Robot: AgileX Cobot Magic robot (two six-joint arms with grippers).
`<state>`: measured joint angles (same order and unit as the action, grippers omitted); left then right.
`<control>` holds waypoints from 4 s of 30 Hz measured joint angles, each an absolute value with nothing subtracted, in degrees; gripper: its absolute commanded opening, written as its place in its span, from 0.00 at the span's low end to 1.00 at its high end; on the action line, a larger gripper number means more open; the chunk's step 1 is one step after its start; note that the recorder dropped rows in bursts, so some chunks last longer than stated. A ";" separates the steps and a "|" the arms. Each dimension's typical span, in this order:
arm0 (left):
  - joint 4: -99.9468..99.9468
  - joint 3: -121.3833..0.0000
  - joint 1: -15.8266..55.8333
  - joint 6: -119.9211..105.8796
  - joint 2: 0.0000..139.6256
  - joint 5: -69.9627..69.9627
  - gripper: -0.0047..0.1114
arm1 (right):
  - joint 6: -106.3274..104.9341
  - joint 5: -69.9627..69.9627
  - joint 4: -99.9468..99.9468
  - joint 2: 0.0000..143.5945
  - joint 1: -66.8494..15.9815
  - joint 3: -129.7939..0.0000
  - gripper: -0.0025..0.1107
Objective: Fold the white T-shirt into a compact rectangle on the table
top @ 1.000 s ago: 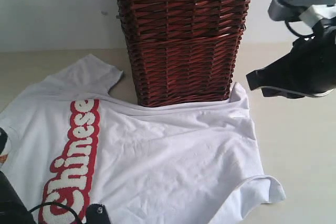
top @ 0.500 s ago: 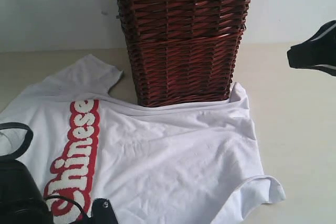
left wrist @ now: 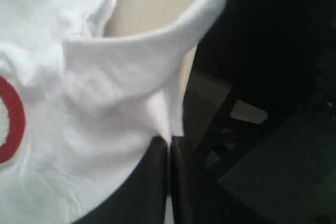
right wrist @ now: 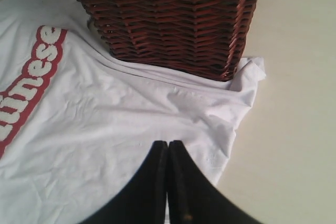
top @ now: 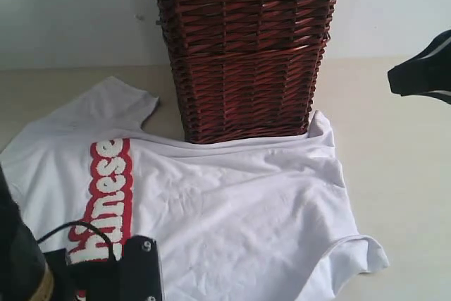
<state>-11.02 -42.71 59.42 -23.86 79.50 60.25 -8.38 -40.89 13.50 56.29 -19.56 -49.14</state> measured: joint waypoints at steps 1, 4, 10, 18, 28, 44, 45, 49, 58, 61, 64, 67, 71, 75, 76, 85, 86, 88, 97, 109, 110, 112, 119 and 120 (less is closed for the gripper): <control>-11.12 -43.24 58.78 -24.90 78.35 61.58 0.04 | -8.38 -40.89 13.50 56.29 -19.56 -49.14 0.02; -11.95 -43.95 54.64 -28.82 75.46 65.03 0.04 | -8.38 -40.89 13.50 56.29 -19.56 -49.14 0.02; -24.09 -39.89 48.88 -41.20 76.18 65.19 0.04 | -8.48 -41.00 13.50 56.29 -19.56 -49.14 0.02; -33.59 -36.72 48.88 -50.62 78.06 65.97 0.52 | -8.48 -41.12 13.50 56.29 -19.56 -49.14 0.02; 0.00 -40.99 46.90 -12.06 78.21 50.75 0.22 | -8.48 -41.30 12.21 59.58 -19.56 -48.89 0.02; 1.45 -51.65 14.97 -2.23 94.10 39.83 0.04 | -30.73 -36.26 38.45 83.69 -19.56 -46.44 0.02; 0.00 -53.54 14.16 -3.44 95.94 38.81 0.04 | -34.31 -35.21 42.09 83.33 -19.56 -45.83 0.02; -1.93 -61.65 12.88 -5.34 103.63 34.57 0.04 | -41.79 -32.93 48.78 81.77 -19.56 -44.58 0.02; -2.62 -92.59 9.47 -7.51 129.49 45.43 0.04 | -46.80 -28.74 49.89 81.51 -19.56 -43.37 0.02; -2.84 -102.56 8.65 -7.51 135.18 50.48 0.04 | -47.68 -27.12 49.89 81.51 -19.56 -43.37 0.02; -2.84 -110.95 8.20 -7.64 139.31 55.23 0.04 | -48.10 -25.50 49.89 81.51 -19.56 -43.37 0.02; -2.94 -118.84 8.20 -7.75 143.24 58.61 0.04 | -48.32 -24.08 49.89 81.51 -19.56 -43.37 0.02; -3.08 -126.21 8.20 -7.73 146.82 60.22 0.04 | -48.45 -23.32 49.89 81.51 -19.56 -43.37 0.02; -2.54 -129.31 8.08 -7.73 147.74 61.99 0.04 | -48.34 -22.86 48.37 81.51 -19.56 -43.37 0.02; -2.05 -129.62 8.08 -7.64 147.50 62.69 0.04 | -48.00 -22.44 47.73 81.79 -19.56 -43.37 0.02; -0.87 -130.08 7.98 -7.52 136.65 68.03 0.04 | -31.13 -24.37 31.07 91.74 -19.56 -43.19 0.02; -0.87 -130.08 7.98 -7.52 135.44 68.61 0.04 | -28.16 -24.72 28.03 92.41 -19.56 -43.19 0.02; -1.39 -130.08 7.98 -7.52 132.65 69.12 0.04 | -19.70 -24.72 19.69 92.78 -19.56 -42.78 0.02; -8.80 -116.85 7.98 -9.67 120.99 69.58 0.04 | 4.89 -20.42 -1.64 96.27 -19.56 -38.03 0.02; -9.10 -97.58 7.98 -11.51 106.59 63.79 0.04 | 4.47 -20.40 3.98 94.90 -19.56 -30.75 0.02; -9.10 -97.02 7.98 -11.49 105.98 63.64 0.04 | 3.78 -20.52 5.40 94.37 -19.56 -30.45 0.02; -9.10 -95.73 7.98 -11.58 104.73 63.40 0.04 | 2.30 -21.98 8.19 92.71 -19.56 -29.71 0.02; -9.36 -92.45 7.98 -11.81 100.91 60.55 0.04 | 0.67 -29.64 13.08 80.07 -19.56 -28.39 0.02; -9.65 -92.18 7.98 -11.81 100.62 60.26 0.04 | 0.56 -30.34 14.16 77.80 -19.56 -28.39 0.02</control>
